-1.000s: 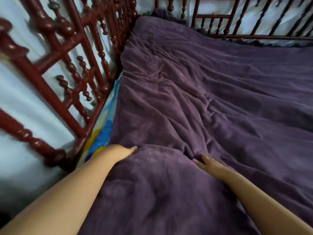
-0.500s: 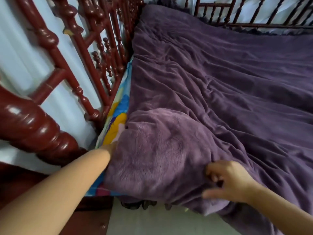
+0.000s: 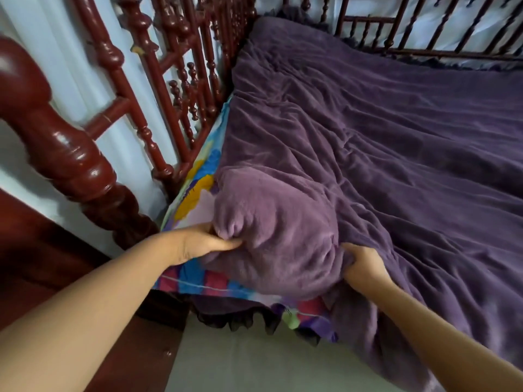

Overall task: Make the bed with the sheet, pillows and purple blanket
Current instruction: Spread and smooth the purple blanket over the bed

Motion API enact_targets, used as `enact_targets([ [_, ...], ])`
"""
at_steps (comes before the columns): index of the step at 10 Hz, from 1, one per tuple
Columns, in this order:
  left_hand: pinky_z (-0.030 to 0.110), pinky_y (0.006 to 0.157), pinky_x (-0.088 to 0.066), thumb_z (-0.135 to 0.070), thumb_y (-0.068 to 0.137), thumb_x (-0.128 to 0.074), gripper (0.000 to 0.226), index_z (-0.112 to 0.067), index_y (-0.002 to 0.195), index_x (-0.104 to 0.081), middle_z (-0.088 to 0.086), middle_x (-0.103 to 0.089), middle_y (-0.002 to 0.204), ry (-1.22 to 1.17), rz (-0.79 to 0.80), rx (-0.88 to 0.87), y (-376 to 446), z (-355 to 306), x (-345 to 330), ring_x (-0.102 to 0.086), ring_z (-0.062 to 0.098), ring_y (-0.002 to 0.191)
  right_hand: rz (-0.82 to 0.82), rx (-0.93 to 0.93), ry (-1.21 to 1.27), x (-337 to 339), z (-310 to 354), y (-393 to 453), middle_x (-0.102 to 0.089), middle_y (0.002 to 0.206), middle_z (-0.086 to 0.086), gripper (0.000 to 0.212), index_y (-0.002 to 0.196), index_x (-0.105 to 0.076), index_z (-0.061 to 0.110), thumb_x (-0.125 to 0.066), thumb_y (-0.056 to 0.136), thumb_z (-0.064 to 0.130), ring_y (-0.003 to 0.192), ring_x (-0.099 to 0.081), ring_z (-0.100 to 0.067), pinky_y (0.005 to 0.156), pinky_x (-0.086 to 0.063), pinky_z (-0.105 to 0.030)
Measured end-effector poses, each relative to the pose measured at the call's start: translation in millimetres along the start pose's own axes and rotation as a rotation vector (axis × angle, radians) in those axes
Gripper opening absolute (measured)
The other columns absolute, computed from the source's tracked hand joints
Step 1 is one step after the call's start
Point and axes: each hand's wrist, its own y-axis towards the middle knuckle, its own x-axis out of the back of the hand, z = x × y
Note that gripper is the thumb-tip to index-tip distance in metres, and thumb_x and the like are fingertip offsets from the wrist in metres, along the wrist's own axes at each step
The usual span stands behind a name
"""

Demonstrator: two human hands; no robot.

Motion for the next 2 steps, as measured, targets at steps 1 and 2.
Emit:
enact_targets([
  [1,0.019,0.063,-0.057,-0.011,0.065,-0.082,0.021,-0.019,0.082,-0.073,-0.009,-0.076,0.065,-0.184,0.095,-0.092,-25.7,-22.5,-6.0,-0.072,0.003,0.061,0.051,0.073,0.122,40.2,5.6,-9.6,-0.059,0.042,0.02,0.043,0.048,-0.059,0.039,-0.053,0.075,0.007,0.067,-0.056,-0.004,0.066,-0.044,-0.024],
  [2,0.023,0.044,-0.056,-0.02,0.002,-0.095,0.065,-0.011,0.064,-0.078,0.004,-0.075,0.06,-0.199,0.107,-0.113,-68.3,-44.9,-15.1,-0.072,0.015,0.052,0.202,0.091,0.049,66.3,36.2,-43.7,-0.053,0.033,0.026,0.057,0.03,-0.054,0.036,-0.046,0.068,-0.005,0.043,-0.05,0.013,0.049,-0.036,-0.007],
])
